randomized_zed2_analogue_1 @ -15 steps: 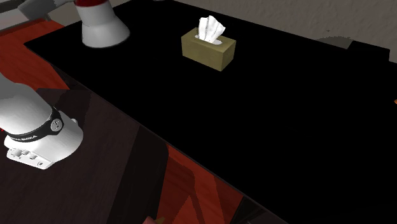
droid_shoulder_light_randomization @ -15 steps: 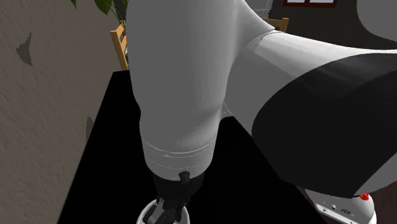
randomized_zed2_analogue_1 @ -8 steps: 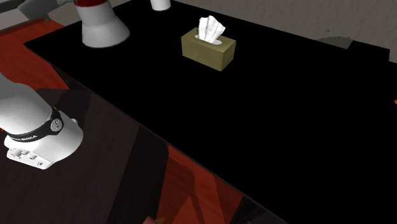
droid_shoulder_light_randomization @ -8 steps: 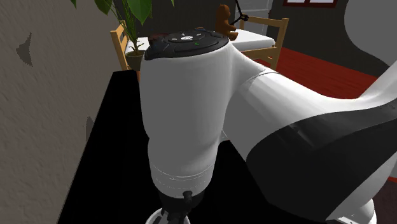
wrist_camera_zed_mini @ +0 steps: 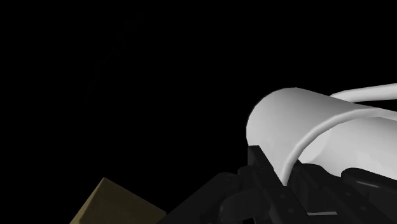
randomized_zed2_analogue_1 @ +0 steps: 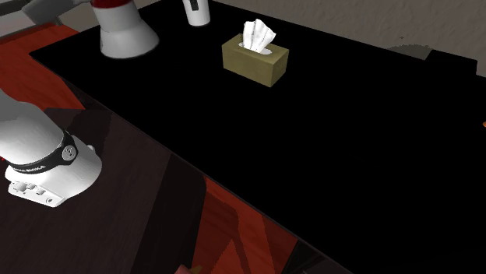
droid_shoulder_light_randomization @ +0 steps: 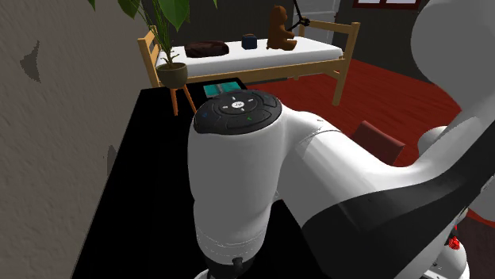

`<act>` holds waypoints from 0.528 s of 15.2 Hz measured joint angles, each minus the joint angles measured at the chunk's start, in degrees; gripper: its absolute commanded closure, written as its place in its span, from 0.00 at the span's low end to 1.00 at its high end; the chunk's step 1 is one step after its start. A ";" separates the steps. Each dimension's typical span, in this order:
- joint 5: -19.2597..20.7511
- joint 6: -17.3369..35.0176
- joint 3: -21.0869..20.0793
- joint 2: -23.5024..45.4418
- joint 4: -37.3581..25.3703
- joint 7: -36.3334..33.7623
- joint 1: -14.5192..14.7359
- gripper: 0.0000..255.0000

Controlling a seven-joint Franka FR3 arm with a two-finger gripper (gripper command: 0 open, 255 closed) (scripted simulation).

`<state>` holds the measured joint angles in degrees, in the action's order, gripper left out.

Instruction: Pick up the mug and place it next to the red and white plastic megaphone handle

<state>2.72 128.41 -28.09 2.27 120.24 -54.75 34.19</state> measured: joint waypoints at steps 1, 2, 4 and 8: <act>0.32 0.65 0.00 0.50 0.22 -0.22 0.04 1.00; 0.61 1.14 0.02 0.93 0.33 -0.39 0.05 1.00; 1.17 2.73 0.03 1.71 1.25 -0.86 0.14 1.00; 2.25 5.73 0.21 3.13 3.01 -1.51 0.20 1.00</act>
<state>4.97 134.14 -27.89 5.40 123.25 -56.26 34.39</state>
